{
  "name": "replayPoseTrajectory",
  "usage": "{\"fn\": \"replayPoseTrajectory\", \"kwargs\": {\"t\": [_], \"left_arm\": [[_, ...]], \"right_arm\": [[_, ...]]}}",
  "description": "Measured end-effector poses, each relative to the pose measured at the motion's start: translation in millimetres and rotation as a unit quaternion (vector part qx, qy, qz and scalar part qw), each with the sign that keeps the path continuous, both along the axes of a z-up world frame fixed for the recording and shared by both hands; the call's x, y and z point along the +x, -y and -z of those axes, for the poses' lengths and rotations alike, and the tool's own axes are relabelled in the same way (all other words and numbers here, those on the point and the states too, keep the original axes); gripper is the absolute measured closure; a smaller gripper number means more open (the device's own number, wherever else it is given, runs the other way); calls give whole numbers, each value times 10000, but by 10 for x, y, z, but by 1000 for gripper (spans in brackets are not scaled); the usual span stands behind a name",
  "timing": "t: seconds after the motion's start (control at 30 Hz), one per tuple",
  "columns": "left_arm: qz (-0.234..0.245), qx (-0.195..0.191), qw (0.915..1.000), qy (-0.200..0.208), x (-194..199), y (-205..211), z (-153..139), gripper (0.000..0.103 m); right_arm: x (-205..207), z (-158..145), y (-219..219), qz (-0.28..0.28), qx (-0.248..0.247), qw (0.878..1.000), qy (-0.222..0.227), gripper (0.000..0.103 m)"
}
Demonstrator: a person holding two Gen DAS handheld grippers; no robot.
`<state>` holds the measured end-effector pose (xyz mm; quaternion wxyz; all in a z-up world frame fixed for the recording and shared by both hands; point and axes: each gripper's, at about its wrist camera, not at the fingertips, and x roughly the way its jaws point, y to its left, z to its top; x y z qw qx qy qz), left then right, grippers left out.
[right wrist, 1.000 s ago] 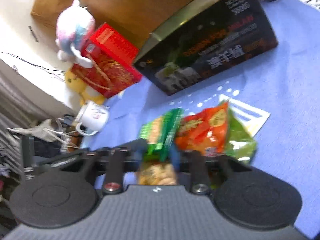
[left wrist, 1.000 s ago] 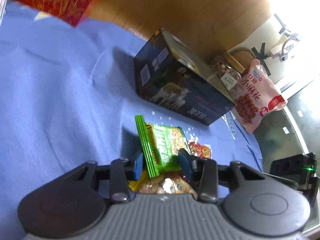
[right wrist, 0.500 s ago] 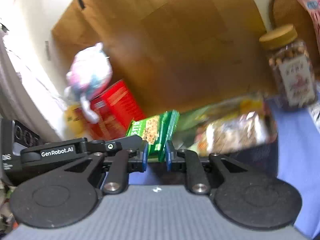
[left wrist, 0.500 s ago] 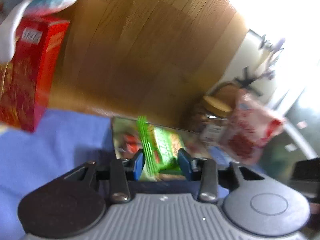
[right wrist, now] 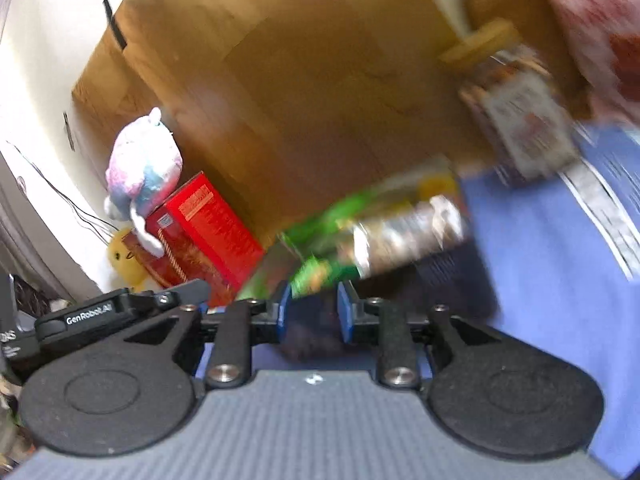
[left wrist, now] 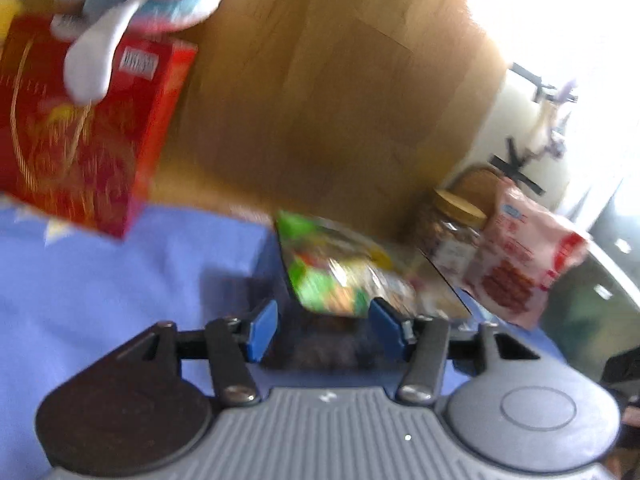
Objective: Organize snacks
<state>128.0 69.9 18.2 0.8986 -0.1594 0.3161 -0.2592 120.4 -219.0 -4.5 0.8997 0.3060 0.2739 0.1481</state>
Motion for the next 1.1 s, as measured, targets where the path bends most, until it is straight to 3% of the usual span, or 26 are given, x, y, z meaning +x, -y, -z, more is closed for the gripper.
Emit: {"fn": "replayPoseTrajectory", "kwargs": {"t": [0.13,0.23,0.4,0.73,1.1], "left_arm": [[438,-16,9989,-183,-421,158,251,51],[580,203,9978,-260,-640,312,367,51],[655,331,9964,-420,-814,380,379,51],[516,322,9971,-467,-1089,331,315,51],[6,259,9978,-618,-990,46,381,51]], "right_arm": [[-602,243,169,365,31,9990,-259,71],[-834,328,223,553,-76,9968,-570,71],[-1145,360,267,599,179,9958,-664,71],[-1316,316,196,226,429,9970,-600,71],[-1313,389,187,85,718,9949,-698,71]]}}
